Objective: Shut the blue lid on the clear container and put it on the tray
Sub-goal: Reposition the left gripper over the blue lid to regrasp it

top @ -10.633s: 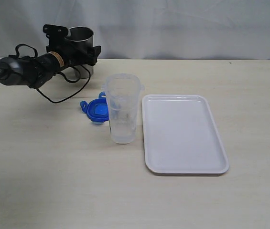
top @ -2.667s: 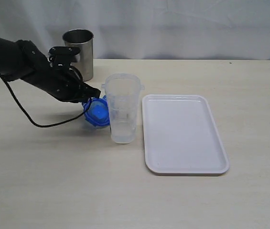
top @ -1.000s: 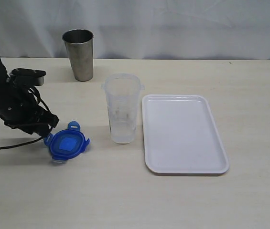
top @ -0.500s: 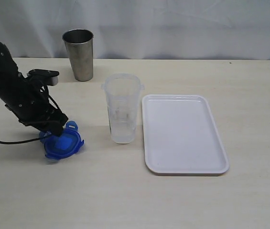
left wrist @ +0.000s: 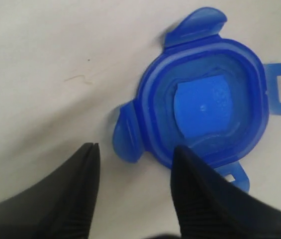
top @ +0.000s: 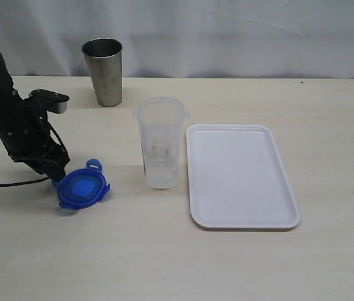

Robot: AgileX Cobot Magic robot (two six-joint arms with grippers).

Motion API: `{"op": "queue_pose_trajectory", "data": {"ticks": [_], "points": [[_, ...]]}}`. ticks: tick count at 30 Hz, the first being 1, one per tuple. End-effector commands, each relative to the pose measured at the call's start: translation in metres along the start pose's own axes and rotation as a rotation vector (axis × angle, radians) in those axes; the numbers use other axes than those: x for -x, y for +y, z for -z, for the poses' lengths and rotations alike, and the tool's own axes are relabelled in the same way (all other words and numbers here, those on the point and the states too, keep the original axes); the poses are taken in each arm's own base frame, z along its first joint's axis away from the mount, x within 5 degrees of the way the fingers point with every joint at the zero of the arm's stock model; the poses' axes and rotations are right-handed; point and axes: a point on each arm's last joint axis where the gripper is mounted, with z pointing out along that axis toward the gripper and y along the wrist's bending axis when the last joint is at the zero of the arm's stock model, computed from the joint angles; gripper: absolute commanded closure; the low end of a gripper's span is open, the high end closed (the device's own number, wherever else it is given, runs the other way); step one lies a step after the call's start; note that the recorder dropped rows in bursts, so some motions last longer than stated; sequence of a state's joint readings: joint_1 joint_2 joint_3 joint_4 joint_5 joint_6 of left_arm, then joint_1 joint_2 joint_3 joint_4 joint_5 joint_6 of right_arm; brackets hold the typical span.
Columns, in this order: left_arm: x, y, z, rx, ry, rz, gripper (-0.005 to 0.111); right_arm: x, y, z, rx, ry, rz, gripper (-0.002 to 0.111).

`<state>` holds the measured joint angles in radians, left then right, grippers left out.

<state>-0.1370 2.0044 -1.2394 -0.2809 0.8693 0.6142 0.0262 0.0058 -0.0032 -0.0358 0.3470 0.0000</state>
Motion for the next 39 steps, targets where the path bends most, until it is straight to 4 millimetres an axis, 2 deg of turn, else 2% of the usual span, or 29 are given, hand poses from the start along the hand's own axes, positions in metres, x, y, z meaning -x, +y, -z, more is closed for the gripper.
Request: {"op": "queue_pose_trajectory", "data": {"ticks": [1, 14, 22, 31, 39], "points": [[0.002, 0.001, -0.007, -0.026, -0.004, 0.006, 0.064, -0.001, 0.000, 0.000, -0.001, -0.006, 0.002, 0.104], [0.003, 0.002, -0.023, -0.053, -0.015, 0.032, 0.064, -0.001, 0.000, 0.000, -0.001, -0.006, 0.002, 0.104], [0.002, 0.002, -0.023, -0.047, -0.004, 0.021, 0.064, -0.001, 0.000, 0.000, 0.001, -0.006, -0.005, 0.104], [0.001, 0.002, -0.023, -0.048, -0.002, 0.021, 0.090, -0.001, 0.000, 0.000, 0.002, -0.006, -0.007, 0.104], [0.000, 0.003, -0.022, -0.040, 0.012, 0.002, 0.095, -0.001, 0.000, 0.000, 0.002, -0.006, -0.007, 0.104]]}}
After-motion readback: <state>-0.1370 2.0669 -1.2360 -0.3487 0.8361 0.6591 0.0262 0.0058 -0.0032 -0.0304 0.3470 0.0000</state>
